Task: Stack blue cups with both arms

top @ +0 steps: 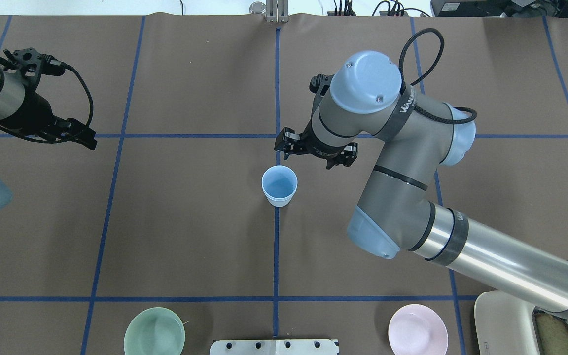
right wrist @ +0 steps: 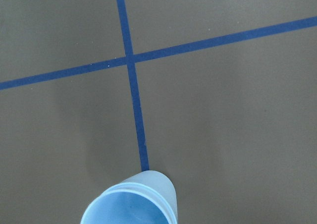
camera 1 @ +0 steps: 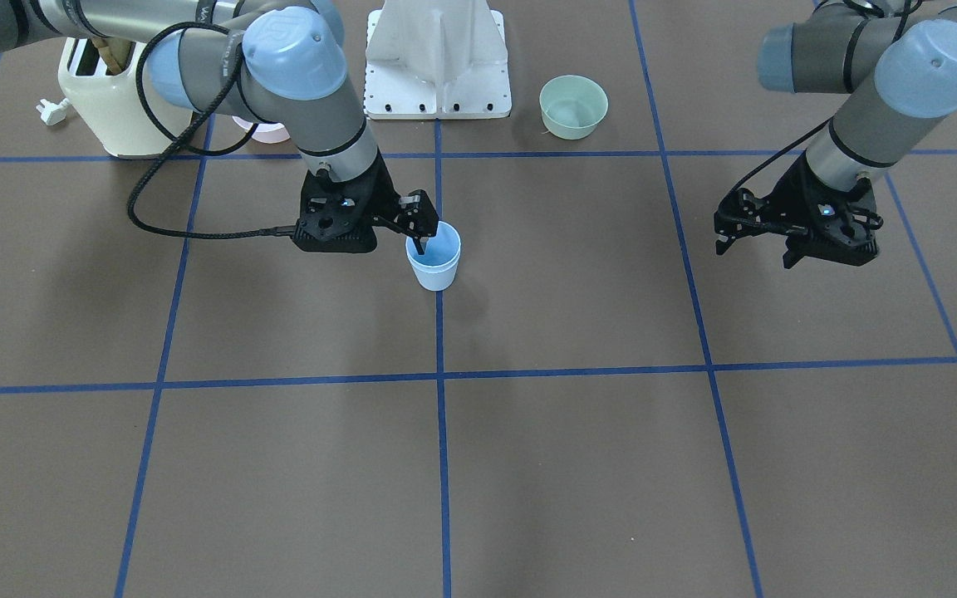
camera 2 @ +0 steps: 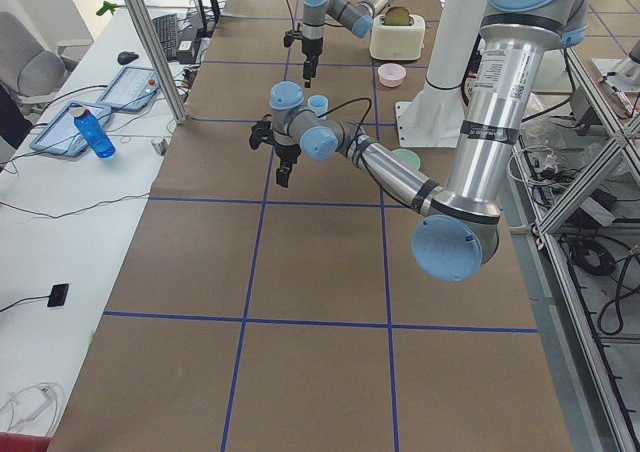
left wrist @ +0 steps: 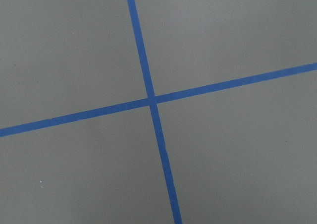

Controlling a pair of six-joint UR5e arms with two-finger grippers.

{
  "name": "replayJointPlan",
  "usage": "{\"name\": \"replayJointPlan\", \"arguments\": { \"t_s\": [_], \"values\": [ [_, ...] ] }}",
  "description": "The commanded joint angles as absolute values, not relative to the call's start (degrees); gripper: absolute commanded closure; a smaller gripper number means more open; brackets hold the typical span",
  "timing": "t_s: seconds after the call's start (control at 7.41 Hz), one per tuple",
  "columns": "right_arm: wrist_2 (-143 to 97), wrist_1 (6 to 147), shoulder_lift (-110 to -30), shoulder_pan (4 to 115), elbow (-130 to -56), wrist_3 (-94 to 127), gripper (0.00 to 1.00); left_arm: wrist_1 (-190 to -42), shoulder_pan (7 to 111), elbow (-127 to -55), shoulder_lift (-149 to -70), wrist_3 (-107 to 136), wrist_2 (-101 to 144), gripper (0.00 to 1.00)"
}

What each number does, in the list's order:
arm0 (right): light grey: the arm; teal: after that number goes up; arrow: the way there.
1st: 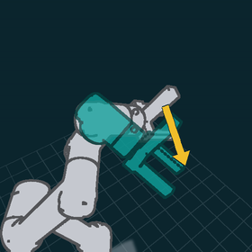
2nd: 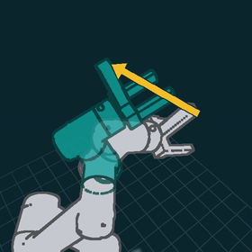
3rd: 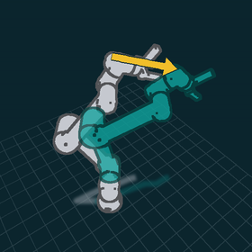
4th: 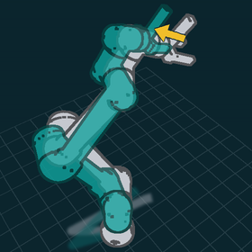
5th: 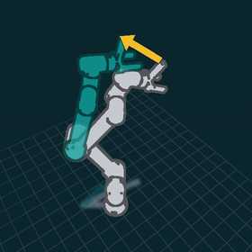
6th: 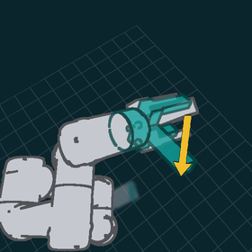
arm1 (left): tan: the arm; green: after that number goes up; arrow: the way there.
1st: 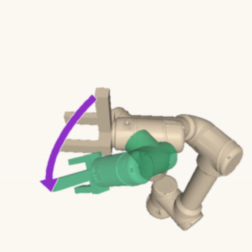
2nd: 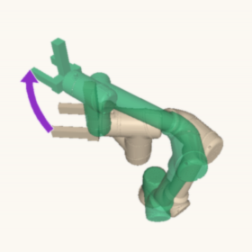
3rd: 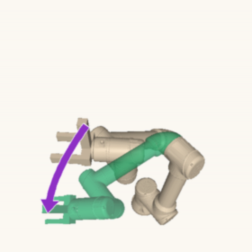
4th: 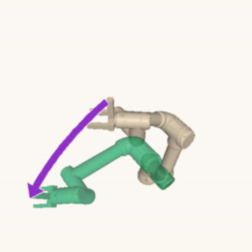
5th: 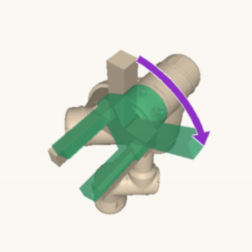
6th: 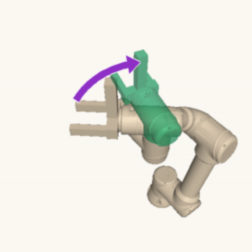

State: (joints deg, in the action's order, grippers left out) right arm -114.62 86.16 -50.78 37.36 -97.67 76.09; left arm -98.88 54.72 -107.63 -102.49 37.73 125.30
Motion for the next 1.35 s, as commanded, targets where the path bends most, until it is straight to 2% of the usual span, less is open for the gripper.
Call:
{"name": "replayJointPlan", "arguments": {
  "t_s": [0.0,0.4,0.81,1.21],
  "values": [
    [-120.6,86.6,-54.9,46.9,-98.2,61.4,0.00,-98.9,55.4,-107.7,-102.3,36.9,125.5,0.02],
    [-129.9,86.7,-62.7,61.7,-97.6,39.2,0.00,-97.9,62.2,-106.9,-100.4,26.4,126.0,0.02],
    [-130.5,86.7,-67.6,72.5,-90.6,18.8,0.00,-97.9,72.7,-101.2,-98.2,11.6,131.5,0.02],
    [-133.1,86.7,-68.9,79.8,-84.6,9.7,0.00,-98.0,75.8,-98.2,-97.8,9.7,131.7,0.02]
  ]
}}
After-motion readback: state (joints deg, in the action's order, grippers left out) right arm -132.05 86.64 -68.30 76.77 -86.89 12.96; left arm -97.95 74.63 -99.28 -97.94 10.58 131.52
